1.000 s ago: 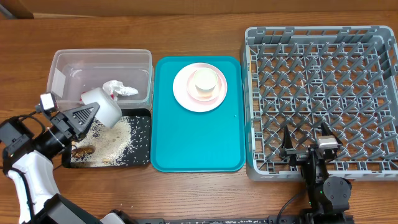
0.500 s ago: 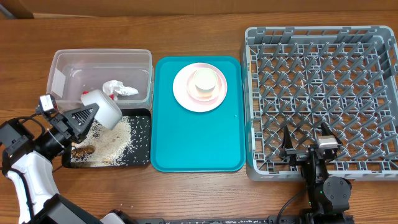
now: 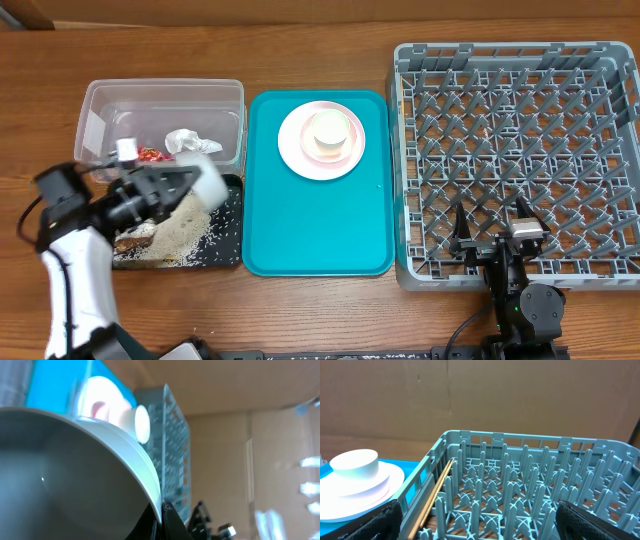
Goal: Sort waste into correct bins and load items into the dishwasher
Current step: 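Tilt the bowl with the left gripper to dump rice onto the black tray, then carry the emptied bowl with the left gripper back to the teal tray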
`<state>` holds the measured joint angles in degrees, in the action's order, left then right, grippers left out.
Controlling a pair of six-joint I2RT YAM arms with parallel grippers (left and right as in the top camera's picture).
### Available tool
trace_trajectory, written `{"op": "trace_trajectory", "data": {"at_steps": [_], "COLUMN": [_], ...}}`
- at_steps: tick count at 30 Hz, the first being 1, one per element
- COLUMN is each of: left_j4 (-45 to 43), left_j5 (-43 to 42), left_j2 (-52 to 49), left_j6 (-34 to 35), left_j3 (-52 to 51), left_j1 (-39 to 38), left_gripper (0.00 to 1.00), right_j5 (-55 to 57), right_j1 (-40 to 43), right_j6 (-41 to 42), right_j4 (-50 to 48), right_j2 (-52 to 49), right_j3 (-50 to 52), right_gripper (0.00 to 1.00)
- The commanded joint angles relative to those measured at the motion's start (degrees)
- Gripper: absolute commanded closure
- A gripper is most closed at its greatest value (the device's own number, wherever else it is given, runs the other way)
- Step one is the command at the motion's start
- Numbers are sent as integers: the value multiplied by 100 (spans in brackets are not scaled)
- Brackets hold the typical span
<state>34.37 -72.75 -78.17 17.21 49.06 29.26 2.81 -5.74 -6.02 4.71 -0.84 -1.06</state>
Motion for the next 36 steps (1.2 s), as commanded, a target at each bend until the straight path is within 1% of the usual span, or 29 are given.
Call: {"op": "trace_trajectory", "data": {"at_steps": [1,4,7,11,15,18,21,25,30,31,32,33,34,36], "left_j4": [-7,-7,-9,122,160,170,184,210,361,382,398,415,437,505], "left_j5": [1248,2103,3407,5390,6714,7270,7617,7764,7768,7768,7770,7766,7766,7764], "left_j2": [435,619,717,599,247,-125,-490,-966,-1167,-1167,-1165,-1165,-1165,-1165], "left_j6": [577,793,1115,1401,1685,1797,1794,1794,1764,1749,1746,1744,1735,1622], "left_j3": [501,686,737,737,737,737,737,737,737,737,737,737,739,787], "left_j1": [-898,-1766,-2865,-4439,-5757,-6461,-6852,-6964,-6942,-6935,-6935,-6935,-6935,-6935], "left_gripper": [96,96,96,96,96,96,96,96,96,94,89,75,63,53], "right_j5": [-11,-11,-11,-11,-11,-11,-11,-11,-11,-11,-11,-11,-11,-11], "right_j1": [-31,-31,-31,-31,-31,-31,-31,-31,-31,-31,-31,-31,-31,-31], "right_j6": [0,0,0,-2,-2,0,0,0,0,0,0,0,-2,0], "right_j4": [-26,-26,-26,-26,-26,-26,-24,-26,-24,-26,-26,-26,-26,-26], "right_j2": [68,68,68,68,68,68,68,68,68,68,68,68,68,68], "right_j3": [61,61,61,61,61,61,61,61,61,61,61,61,61,61], "right_gripper": [0,0,0,0,0,0,0,0,0,0,0,0,0,0]}}
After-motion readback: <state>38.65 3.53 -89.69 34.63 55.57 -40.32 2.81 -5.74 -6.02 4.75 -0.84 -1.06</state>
